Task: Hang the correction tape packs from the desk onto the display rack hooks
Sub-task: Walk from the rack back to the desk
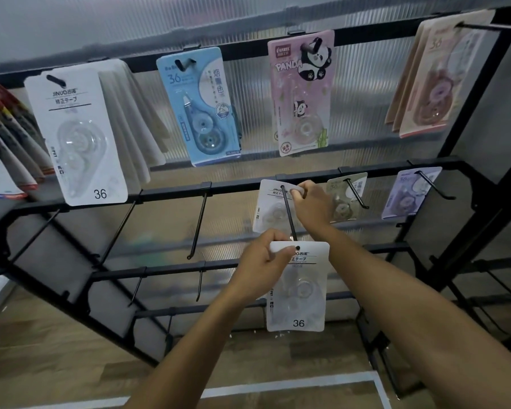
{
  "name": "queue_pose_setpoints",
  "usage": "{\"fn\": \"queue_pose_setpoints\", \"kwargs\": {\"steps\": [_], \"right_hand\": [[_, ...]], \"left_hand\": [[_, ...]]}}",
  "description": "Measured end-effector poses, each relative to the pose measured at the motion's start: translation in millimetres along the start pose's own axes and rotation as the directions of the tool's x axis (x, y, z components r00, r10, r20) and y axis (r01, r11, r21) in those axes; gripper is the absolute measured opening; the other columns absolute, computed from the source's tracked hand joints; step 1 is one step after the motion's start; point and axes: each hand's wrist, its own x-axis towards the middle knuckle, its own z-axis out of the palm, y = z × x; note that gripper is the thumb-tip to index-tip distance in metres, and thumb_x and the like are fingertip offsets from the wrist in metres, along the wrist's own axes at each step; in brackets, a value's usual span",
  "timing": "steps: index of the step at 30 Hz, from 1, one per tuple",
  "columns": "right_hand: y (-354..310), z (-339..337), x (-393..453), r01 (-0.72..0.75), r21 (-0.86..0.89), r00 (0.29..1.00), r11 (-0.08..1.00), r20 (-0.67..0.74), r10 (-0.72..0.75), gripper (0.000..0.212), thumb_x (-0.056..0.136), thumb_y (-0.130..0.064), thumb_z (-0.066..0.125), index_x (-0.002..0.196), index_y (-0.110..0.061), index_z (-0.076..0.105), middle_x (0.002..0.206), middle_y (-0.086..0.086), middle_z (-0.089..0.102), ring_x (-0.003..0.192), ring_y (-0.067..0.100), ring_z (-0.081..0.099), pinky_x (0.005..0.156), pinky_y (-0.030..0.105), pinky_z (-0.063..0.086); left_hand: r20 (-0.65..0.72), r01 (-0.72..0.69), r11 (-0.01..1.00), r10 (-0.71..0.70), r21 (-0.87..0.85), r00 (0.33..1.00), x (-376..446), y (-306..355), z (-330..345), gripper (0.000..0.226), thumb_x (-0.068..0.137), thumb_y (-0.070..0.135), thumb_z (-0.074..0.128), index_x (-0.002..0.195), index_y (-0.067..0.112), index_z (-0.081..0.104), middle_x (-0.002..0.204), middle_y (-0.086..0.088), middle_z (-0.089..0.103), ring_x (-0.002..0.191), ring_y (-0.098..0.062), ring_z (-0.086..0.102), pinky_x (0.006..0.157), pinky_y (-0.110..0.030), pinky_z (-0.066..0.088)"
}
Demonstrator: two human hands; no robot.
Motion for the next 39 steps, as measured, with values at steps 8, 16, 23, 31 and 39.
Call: {"fn": "queue_pose_setpoints", "kwargs": {"steps": [8,16,23,31,39], "right_hand": [[7.5,-8.9,-1.4,0.028,0.067,0.993,0.997,0.113,-0.036,0.027,0.096,-0.017,0.051,0.12,-0.006,0.059,0.107,0.011,0.067,0.09,0.017,0.056,0.078,0.023,0.038],[31.3,-28.6,-16.1,-0.192,0.217,0.966,0.957,0.212,0.145,0.034,0.101,-0.014,0.034,0.128,-0.004,0.052,0.115,0.012,0.06,0.093,0.016,0.057,0.074,0.024,0.049],[40.8,-28.2,-46.1,-0.092,0.091,0.96,0.992,0.271,0.064,0.024,0.097,-0.01,0.044,0.117,-0.006,0.057,0.101,0.007,0.061,0.085,0.011,0.055,0.071,0.016,0.043],[51.6,-15.8,-77.1,0.05,-0.003,0.925,0.999,0.378,-0.046,0.017,0.096,-0.012,0.048,0.108,-0.009,0.06,0.092,-0.004,0.055,0.083,0.005,0.051,0.064,0.006,0.035],[23.3,16.7,-119.0,0.125,0.0,0.865,0.992,0.49,-0.109,0.017,0.095,-0.009,0.048,0.095,-0.006,0.065,0.084,0.006,0.061,0.076,0.014,0.055,0.074,0.029,0.048]], "left_hand": [[-0.144,0.031,0.985,-0.006,0.171,0.99,24.0,-8.5,3.8,0.014,0.093,0.027,0.059,0.086,0.034,0.05,0.082,0.018,0.056,0.072,-0.001,0.055,0.056,-0.011,0.042],[-0.34,0.13,0.9,0.021,0.415,0.94,89.4,-14.8,-0.5,0.015,0.091,0.033,0.062,0.096,0.019,0.061,0.086,0.007,0.058,0.072,-0.006,0.05,0.056,-0.012,0.03],[-0.469,0.216,0.889,-0.002,0.403,0.883,121.7,-19.9,2.5,0.029,0.091,0.038,0.062,0.102,0.011,0.063,0.096,-0.003,0.07,0.08,-0.014,0.059,0.065,-0.024,0.038],[-0.557,0.346,0.891,-0.136,0.292,0.819,112.2,-26.2,3.7,0.049,0.087,0.046,0.065,0.116,0.01,0.049,0.098,-0.006,0.063,0.083,-0.018,0.06,0.069,-0.03,0.046],[-0.321,0.329,0.814,-0.187,0.478,0.928,23.9,-65.0,-3.3,0.028,0.095,0.037,0.056,0.111,0.015,0.06,0.104,-0.001,0.065,0.087,-0.01,0.058,0.074,-0.024,0.047]]}}
